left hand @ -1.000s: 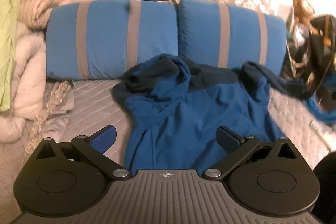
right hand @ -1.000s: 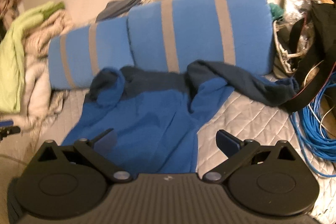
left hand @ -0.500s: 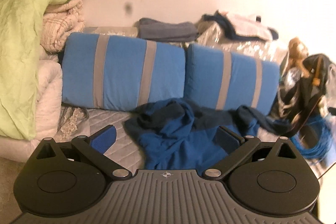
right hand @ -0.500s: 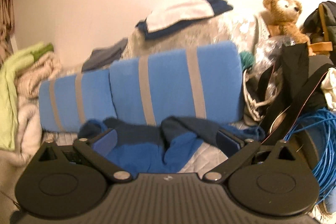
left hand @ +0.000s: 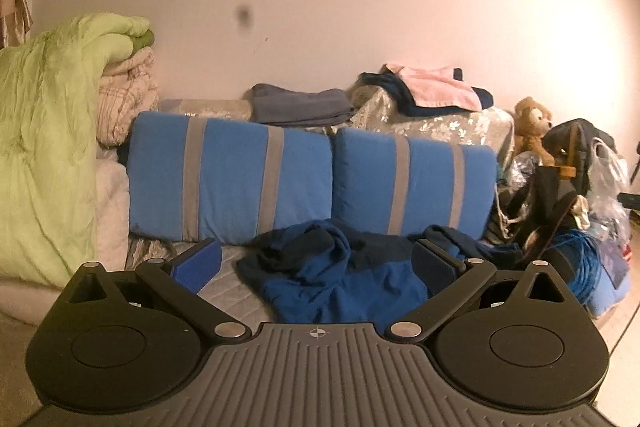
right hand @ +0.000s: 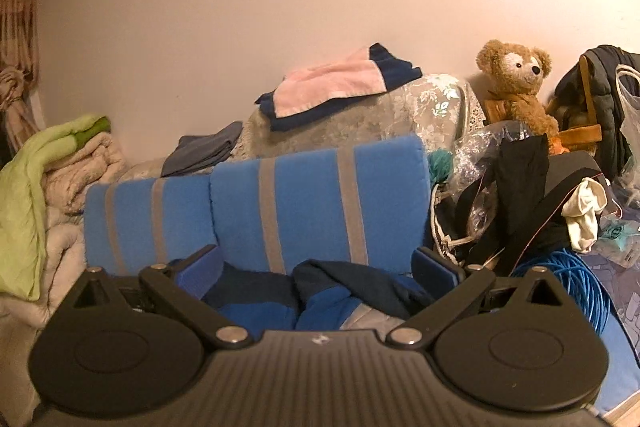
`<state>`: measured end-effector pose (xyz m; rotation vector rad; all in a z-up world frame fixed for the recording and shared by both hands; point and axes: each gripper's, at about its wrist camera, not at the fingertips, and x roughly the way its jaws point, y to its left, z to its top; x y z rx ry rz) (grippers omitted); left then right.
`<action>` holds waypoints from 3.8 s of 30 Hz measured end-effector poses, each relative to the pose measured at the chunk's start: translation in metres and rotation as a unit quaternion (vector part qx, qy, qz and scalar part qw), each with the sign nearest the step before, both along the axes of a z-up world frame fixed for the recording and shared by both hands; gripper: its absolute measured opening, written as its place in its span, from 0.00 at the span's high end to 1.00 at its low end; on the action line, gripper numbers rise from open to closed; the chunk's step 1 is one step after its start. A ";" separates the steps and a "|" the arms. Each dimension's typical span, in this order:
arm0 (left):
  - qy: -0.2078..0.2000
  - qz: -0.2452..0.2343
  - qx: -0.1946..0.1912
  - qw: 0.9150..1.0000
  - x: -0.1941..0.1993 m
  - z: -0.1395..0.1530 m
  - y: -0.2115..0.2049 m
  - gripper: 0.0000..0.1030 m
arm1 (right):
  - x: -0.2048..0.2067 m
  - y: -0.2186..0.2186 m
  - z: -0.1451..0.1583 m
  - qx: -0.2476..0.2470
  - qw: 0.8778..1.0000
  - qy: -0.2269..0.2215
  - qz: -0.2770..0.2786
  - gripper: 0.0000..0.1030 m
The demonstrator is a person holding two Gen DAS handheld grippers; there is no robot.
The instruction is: Fold clothes
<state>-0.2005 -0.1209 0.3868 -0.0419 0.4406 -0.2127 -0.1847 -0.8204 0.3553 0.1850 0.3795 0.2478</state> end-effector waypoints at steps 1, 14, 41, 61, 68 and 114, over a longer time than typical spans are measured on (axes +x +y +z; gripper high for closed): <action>0.003 -0.003 -0.002 1.000 -0.003 -0.005 0.001 0.00 | -0.004 0.000 -0.004 -0.001 1.000 0.002 0.006 0.00; 0.009 0.000 -0.044 0.999 -0.024 -0.102 0.016 0.00 | -0.014 0.045 -0.084 0.006 0.993 0.072 0.090 0.00; 0.248 -0.007 -0.197 0.949 0.014 -0.384 0.061 0.25 | 0.005 0.112 -0.148 0.043 0.977 0.160 0.134 0.00; 0.288 -0.059 -0.486 0.823 0.007 -0.479 0.101 0.53 | 0.000 0.104 -0.160 0.054 0.975 0.175 0.128 0.00; 0.283 -0.041 -0.506 0.814 -0.008 -0.461 0.098 0.77 | -0.003 0.098 -0.166 0.064 0.974 0.175 0.127 0.00; 0.148 -0.003 -0.148 0.978 0.134 -0.158 -0.082 0.83 | -0.005 0.121 -0.202 0.049 0.968 0.178 0.167 0.00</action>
